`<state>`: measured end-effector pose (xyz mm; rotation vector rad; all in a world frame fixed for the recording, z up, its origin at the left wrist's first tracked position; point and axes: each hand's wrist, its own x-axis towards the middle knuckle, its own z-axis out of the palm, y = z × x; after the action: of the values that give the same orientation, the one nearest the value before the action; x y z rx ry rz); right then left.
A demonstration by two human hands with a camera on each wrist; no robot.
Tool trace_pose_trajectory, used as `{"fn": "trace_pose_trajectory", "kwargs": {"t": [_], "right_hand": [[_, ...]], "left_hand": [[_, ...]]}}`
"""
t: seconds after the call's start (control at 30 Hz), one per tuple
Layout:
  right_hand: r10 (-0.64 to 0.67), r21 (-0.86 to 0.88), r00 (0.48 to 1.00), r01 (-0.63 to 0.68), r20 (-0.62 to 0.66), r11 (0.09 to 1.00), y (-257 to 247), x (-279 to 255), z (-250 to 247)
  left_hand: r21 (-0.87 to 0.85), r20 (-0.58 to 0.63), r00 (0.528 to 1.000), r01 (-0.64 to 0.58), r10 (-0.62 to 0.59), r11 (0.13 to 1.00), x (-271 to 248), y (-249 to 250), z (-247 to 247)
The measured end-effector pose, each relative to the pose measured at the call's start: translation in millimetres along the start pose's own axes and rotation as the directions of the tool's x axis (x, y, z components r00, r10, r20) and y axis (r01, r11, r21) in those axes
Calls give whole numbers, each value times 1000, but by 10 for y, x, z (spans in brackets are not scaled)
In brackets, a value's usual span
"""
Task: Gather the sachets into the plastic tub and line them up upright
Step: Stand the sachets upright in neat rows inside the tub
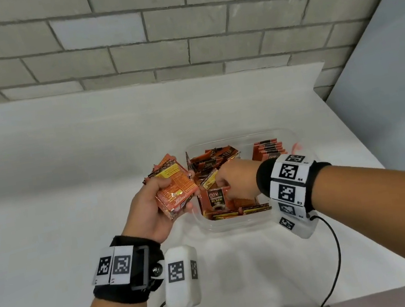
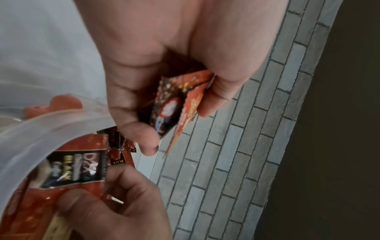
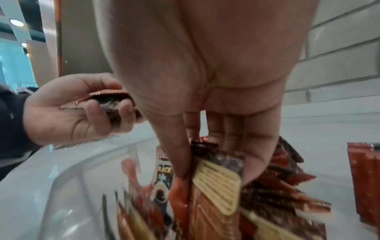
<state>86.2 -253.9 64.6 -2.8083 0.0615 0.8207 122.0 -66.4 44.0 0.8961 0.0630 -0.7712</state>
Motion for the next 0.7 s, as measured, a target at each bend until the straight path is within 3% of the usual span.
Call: {"fn": "trace_pose_trajectory", "kwargs": {"t": [0.17,0.33,0.5,0.6,0.7], "right_hand": [[-42,239,990,73,-132,968,182,-260,-355],[-86,559,985,155,-149,814,435,-589,-565],[-139,674,973,228,-184,703,548,-668,-551],[-130,670,956,277,-262,689,578,-650,-471],[-117,628,930,324,-348,707,593,-648,-393]], "left_hand": [[50,-13,1000,3,-3,999,66,60,79],[182,-49,999,29,-20,983,216,36,346],[282,105,987,91,-125,955,275,-214,706],[154,219,939,234,-265,960,282,-350,830],[57,347,883,315,-315,947,309,-400,888]]}}
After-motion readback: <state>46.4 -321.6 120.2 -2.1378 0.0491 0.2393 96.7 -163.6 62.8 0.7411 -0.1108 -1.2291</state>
